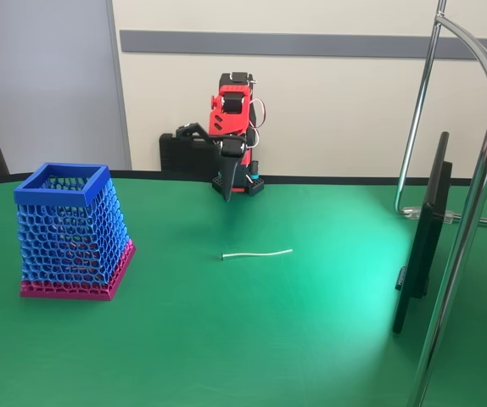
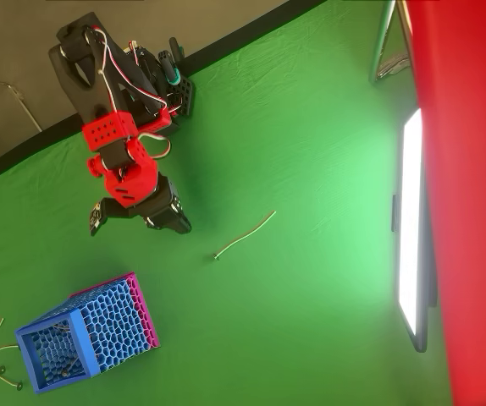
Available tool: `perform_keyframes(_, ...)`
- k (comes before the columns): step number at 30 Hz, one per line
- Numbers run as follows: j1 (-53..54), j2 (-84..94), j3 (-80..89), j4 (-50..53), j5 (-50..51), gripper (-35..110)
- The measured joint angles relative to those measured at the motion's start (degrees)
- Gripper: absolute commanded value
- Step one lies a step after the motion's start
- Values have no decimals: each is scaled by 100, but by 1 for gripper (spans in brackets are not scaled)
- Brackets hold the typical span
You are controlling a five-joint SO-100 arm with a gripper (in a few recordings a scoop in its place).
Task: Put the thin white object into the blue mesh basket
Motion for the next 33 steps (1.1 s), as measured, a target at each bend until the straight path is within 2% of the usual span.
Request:
perform_keyframes(5,9,-1063,-853,325,-141,2)
perform_keyframes(15,158,-2628,-2109,756,-703,18)
perform_keyframes(24,-105,-4061,-3384,1424,-1292,17)
perform_keyframes(33,-211,-5045,-3955,1477,-1336,17)
